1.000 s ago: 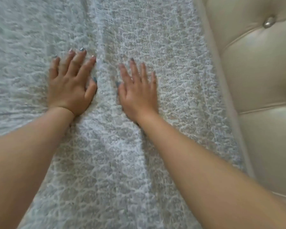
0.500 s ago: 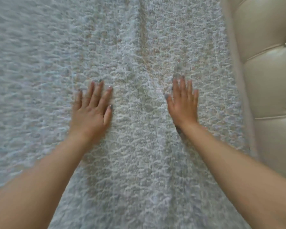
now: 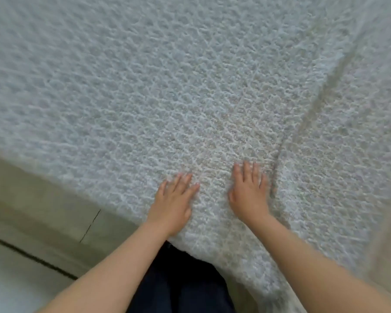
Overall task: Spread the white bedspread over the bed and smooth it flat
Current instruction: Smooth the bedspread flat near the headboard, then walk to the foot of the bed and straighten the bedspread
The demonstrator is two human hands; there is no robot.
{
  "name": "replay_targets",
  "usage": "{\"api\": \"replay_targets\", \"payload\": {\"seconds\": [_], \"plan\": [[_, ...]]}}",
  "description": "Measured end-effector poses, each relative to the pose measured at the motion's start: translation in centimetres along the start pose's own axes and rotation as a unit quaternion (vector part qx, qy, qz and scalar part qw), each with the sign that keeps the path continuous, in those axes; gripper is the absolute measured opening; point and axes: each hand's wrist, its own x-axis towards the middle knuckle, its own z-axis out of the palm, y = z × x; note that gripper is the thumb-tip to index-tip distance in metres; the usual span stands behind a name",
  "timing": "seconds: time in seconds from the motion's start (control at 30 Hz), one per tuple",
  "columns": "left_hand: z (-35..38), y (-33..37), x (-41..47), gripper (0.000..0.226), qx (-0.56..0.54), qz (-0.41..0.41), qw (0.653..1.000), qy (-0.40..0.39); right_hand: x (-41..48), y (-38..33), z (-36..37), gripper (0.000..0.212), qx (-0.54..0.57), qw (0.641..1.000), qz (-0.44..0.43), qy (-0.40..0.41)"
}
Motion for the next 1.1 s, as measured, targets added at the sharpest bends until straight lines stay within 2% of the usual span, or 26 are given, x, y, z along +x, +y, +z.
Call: {"api": "replay_targets", "payload": {"seconds": [0.07, 0.17, 0.27, 0.33, 0.43, 0.5, 0.6, 0.83, 0.93, 1.0, 1.1], "plan": [[-0.6, -0.2, -3.9, 0.051, -0.103, -0.066, 0.992, -0.039, -1.7, -2.3, -1.2, 0.055, -0.020, 0.997, -0.075, -0.031], [-0.9, -2.3, -9.9, 0.041, -0.239, -0.145, 0.960, -0.006, -4.3, -6.6, -2.4, 0.040, -0.068, 0.978, -0.178, -0.080], [-0.7, -5.0, -16.4, 0.036, -0.365, -0.231, 0.901, 0.033, -7.5, -12.0, -3.9, 0.037, -0.113, 0.952, -0.249, -0.138], [-0.6, -7.2, -20.8, 0.034, -0.430, -0.278, 0.857, 0.060, -9.8, -16.3, -5.0, 0.036, -0.128, 0.937, -0.291, -0.143], [-1.1, -10.8, -26.2, 0.031, -0.481, -0.313, 0.815, 0.081, -12.3, -23.6, -7.4, 0.037, -0.167, 0.914, -0.334, -0.157], [-2.1, -13.8, -29.7, 0.028, -0.491, -0.326, 0.801, 0.102, -13.6, -28.7, -8.9, 0.037, -0.199, 0.897, -0.354, -0.173], [-4.0, -17.9, -35.4, 0.028, -0.481, -0.355, 0.789, 0.142, -16.0, -35.8, -10.6, 0.034, -0.210, 0.884, -0.382, -0.167], [-7.6, -25.0, -44.0, 0.030, -0.497, -0.382, 0.761, 0.169, -19.6, -48.0, -13.4, 0.027, -0.175, 0.887, -0.408, -0.129], [-10.4, -28.3, -45.7, 0.031, -0.491, -0.378, 0.765, 0.175, -19.5, -53.2, -15.9, 0.030, -0.239, 0.848, -0.458, -0.121], [-13.4, -32.0, -46.2, 0.032, -0.464, -0.373, 0.783, 0.182, -18.3, -58.5, -18.3, 0.031, -0.291, 0.813, -0.495, -0.102], [-17.9, -37.2, -46.2, 0.033, -0.427, -0.357, 0.809, 0.187, -16.2, -66.1, -21.3, 0.031, -0.317, 0.787, -0.524, -0.079]]}}
